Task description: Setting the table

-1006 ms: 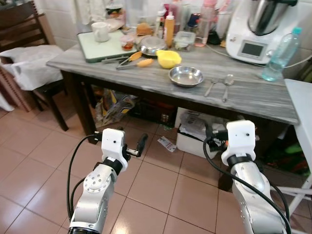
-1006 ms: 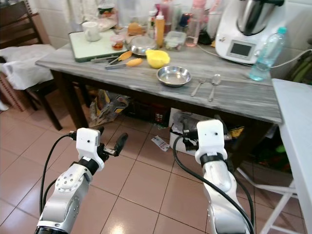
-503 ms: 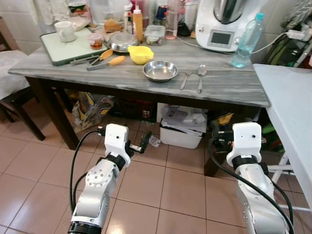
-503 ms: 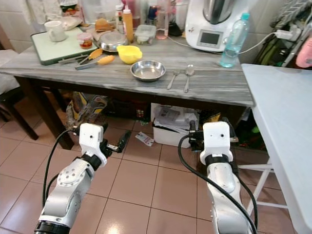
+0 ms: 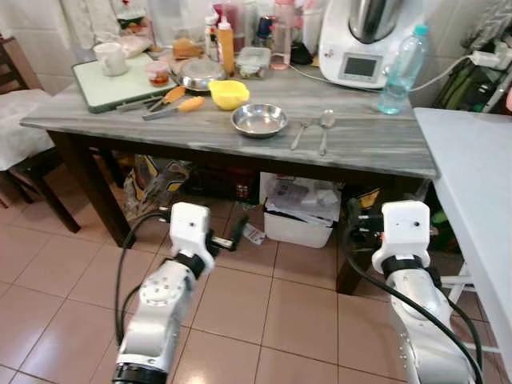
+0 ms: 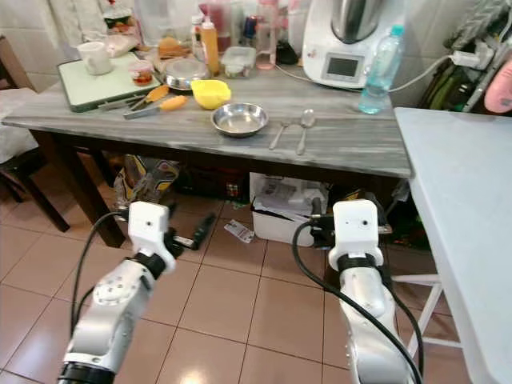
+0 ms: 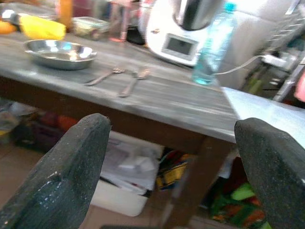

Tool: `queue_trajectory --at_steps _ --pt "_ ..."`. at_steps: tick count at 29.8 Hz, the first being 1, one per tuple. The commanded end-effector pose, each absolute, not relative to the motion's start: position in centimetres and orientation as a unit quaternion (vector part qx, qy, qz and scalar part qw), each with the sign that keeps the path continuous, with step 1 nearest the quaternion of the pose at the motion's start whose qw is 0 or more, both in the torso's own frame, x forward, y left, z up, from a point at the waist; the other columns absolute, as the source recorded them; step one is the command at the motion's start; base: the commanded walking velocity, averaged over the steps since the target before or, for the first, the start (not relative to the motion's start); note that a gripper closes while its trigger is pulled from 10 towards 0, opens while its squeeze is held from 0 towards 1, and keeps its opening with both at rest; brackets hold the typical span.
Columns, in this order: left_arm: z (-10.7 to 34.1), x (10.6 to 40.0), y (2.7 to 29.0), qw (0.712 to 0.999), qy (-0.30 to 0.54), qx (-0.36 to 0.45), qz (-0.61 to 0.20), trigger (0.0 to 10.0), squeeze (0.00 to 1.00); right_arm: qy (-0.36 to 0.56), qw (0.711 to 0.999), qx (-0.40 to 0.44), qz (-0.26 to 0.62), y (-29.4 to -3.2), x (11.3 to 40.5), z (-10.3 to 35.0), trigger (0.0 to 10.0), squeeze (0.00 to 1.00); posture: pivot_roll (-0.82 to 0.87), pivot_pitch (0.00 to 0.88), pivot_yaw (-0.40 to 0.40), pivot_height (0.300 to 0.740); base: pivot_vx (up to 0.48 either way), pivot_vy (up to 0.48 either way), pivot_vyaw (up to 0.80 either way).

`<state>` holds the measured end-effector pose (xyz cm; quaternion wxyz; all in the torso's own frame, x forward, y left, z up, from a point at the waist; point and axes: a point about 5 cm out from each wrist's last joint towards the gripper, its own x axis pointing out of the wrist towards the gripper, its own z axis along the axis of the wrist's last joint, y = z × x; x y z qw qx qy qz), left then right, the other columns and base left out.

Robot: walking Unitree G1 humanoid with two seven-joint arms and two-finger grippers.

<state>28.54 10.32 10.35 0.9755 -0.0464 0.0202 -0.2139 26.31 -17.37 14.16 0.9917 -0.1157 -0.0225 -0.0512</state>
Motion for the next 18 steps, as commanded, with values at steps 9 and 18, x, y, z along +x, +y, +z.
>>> queue_trajectory --at_steps 9,18 --pt "10.78 28.96 10.79 0.975 0.018 -0.037 -0.22 10.0 0.0 -0.034 0.991 -0.114 -0.061 -17.26 26.13 14.58 10.0 0.0 -0.12 0.0 0.036 0.74 0.0 -0.387 0.0" --pt "11.0 29.09 10.9 0.974 0.015 -0.036 -0.223 10.0 0.0 -0.042 0.99 -0.117 -0.065 -17.3 26.24 14.81 10.0 0.0 -0.11 0.0 0.038 0.74 0.0 -0.389 0.0"
